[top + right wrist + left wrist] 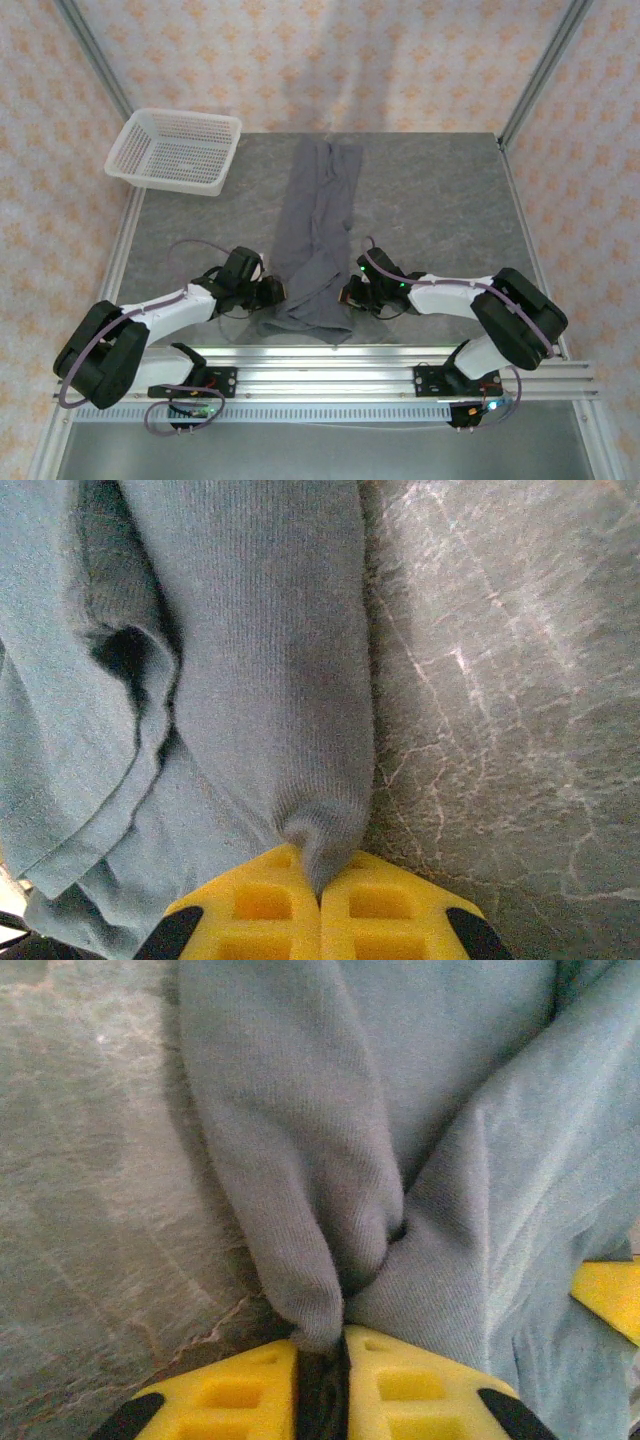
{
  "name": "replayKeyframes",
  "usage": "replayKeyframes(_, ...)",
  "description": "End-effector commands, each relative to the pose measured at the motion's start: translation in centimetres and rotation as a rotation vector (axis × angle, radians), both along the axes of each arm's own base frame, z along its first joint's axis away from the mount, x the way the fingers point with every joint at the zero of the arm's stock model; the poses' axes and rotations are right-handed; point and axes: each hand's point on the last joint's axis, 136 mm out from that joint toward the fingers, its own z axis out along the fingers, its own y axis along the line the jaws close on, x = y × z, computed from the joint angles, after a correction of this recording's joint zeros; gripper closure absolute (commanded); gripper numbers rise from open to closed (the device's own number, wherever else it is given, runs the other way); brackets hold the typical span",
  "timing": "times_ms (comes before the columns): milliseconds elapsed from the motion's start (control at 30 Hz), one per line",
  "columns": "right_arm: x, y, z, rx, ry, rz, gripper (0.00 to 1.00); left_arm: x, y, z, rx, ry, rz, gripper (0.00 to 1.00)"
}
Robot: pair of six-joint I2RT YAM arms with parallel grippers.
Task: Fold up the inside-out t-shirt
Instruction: Fold the T-shirt at the center of the table.
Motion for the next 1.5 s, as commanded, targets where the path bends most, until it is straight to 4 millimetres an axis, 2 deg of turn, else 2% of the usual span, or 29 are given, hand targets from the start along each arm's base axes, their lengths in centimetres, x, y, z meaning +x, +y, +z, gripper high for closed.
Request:
replayKeyframes(0, 0.0, -0.2, -0.6, -0.021, 0.011, -0.019, 0.98, 0.0, -0.5, -0.1, -0.019, -0.009, -0.01, 0.89)
replayKeyframes(67, 0.1, -0.4, -0.5, -0.026, 0.003, -0.028, 0.99, -0.2, -0.4, -0.3, -0.016, -0.004, -0.01, 1.0)
replayKeyframes(233, -0.1, -2.3, -0.3, -0.066, -0.036, -0.077, 1.0, -1.4, 0.5, -0.4, 0.012, 0.008, -0.008, 1.0)
replayKeyframes(333, -1.3, -3.9, -0.6, -0.098, -0.044, -0.095, 1.0, -2.9, 0.7, -0.2, -0.003, 0.01, -0.014, 1.0)
replayKeyframes(467, -3.3, -4.7, -0.2, -0.062, -0.014, -0.1, 1.0, -4.5, 0.0, 1.0, -0.029, 0.021, -0.031, 1.0)
replayKeyframes(600, -4.1, -5.4, 3.4, -0.017, -0.071, -0.1, 1.0, -5.0, -0.4, 2.8, -0.079, -0.013, -0.006, 1.0)
replayKeyframes(700, -3.2, -6.6, 6.7, -0.019, -0.177, -0.135, 0.99, -4.2, -0.4, 5.0, -0.092, -0.068, 0.013, 1.0)
replayKeyframes(767, -2.1, -6.9, 8.9, -0.021, -0.254, -0.161, 0.99, -3.0, -0.8, 7.4, -0.111, -0.132, 0.018, 1.0)
replayKeyframes(933, 1.3, -6.0, 13.7, -0.04, -0.409, -0.176, 0.99, 0.6, -1.3, 12.5, -0.074, -0.274, 0.04, 1.0)
replayKeyframes(1067, 5.7, -5.7, 17.3, -0.031, -0.473, -0.242, 1.0, 4.7, -1.2, 16.4, -0.007, -0.376, 0.1, 1.0)
replayKeyframes(1233, 11.3, -6.3, 20.1, -0.064, -0.527, -0.277, 1.0, 10.2, -0.4, 18.2, 0.006, -0.425, 0.201, 1.0)
replayKeyframes(1333, 14.8, -5.8, 21.2, -0.068, -0.534, -0.262, 1.0, 14.3, -0.3, 18.7, -0.013, -0.429, 0.228, 1.0)
replayKeyframes(1467, 19.0, -5.7, 22.0, -0.077, -0.545, -0.275, 1.0, 18.4, -0.2, 19.5, -0.004, -0.455, 0.249, 1.0)
